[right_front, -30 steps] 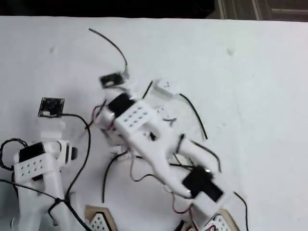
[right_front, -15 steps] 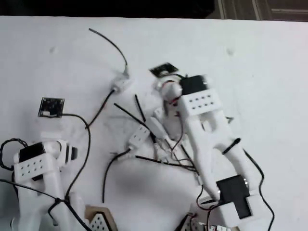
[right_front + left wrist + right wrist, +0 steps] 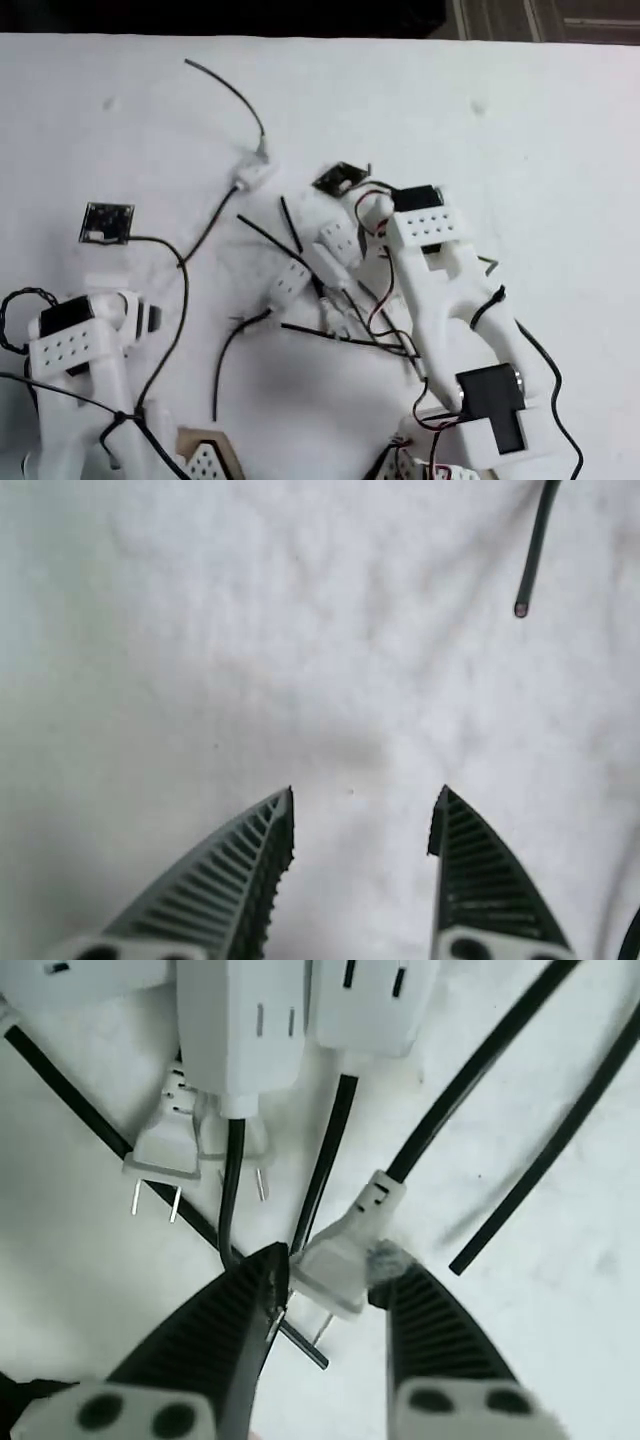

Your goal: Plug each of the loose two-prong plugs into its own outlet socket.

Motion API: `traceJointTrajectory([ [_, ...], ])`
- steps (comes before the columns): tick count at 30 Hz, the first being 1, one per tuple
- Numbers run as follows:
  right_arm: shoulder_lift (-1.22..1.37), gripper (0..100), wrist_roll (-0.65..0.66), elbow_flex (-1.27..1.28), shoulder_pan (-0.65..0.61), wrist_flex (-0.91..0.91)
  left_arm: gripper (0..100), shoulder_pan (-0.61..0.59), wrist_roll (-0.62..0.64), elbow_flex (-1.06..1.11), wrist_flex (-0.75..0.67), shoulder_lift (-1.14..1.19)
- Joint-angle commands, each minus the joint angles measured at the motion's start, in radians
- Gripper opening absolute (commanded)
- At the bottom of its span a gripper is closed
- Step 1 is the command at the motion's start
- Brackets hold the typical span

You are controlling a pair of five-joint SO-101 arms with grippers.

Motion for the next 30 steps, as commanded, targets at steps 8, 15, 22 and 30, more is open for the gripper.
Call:
traceJointTrajectory([
  [8, -0.047, 12.1, 0.008, -0.094, 0.065, 0.185, 23, -0.008, 0.002, 0.002, -0.015, -0.024],
  [15, -0.054, 12.0, 0.0, -0.087, 0.15, 0.217, 23, -0.008, 0.002, 0.002, -0.015, -0.024],
  [22, -0.131, 12.2, 0.0, 0.026, 0.186, 0.177, 23, -0.008, 0.002, 0.002, -0.015, -0.024],
  [30, -0.131, 12.2, -0.149, 0.198, 0.125, -0.203, 23, -0.008, 0.002, 0.002, -0.015, -0.024],
])
